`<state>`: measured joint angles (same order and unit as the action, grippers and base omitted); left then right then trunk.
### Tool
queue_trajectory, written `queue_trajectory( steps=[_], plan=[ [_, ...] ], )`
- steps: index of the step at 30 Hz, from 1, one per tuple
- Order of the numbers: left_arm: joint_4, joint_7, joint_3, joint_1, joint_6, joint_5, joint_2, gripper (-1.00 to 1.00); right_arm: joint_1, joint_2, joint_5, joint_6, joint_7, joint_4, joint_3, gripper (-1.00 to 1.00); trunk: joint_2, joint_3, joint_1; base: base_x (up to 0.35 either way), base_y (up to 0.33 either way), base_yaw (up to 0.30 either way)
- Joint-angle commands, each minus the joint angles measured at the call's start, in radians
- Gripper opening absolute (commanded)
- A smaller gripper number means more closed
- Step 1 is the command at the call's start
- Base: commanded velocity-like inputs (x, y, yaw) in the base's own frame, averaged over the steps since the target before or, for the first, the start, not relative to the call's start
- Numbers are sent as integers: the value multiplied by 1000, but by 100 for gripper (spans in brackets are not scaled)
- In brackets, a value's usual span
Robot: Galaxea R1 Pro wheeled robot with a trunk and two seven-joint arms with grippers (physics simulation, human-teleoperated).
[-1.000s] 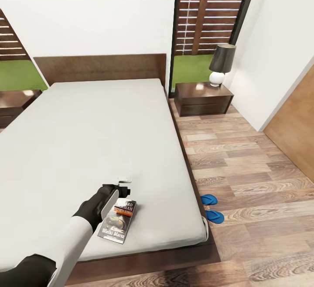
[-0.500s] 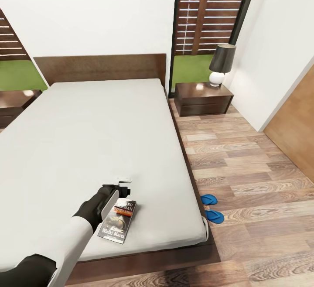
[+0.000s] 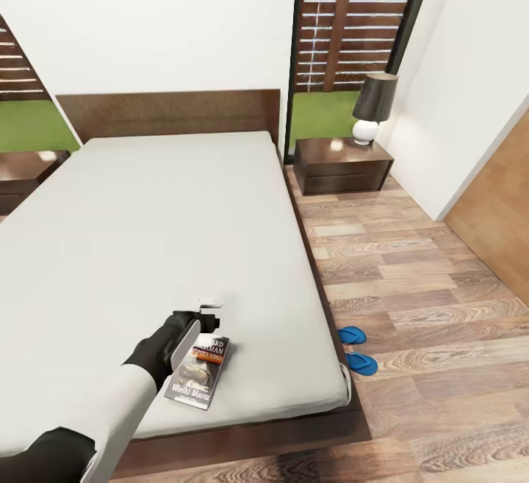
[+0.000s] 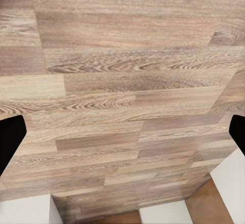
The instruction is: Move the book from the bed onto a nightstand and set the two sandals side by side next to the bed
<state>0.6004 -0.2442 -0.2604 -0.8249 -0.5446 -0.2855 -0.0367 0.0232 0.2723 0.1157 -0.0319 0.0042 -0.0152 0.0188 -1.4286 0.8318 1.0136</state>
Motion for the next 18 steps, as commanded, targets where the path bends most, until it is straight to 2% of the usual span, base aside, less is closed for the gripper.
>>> queue_trajectory(
  steps=[1, 18],
  plan=[
    [1, -9, -5, -1, -3, -11, 1, 100, 1, 0, 9, -3, 0, -2, 1, 100, 0, 1, 0, 0, 0, 0],
    [5, -11, -4, 0, 1, -11, -1, 100, 0, 1, 10, -3, 1, -20, 2, 100, 0, 25, 0, 0, 0, 0]
  ],
)
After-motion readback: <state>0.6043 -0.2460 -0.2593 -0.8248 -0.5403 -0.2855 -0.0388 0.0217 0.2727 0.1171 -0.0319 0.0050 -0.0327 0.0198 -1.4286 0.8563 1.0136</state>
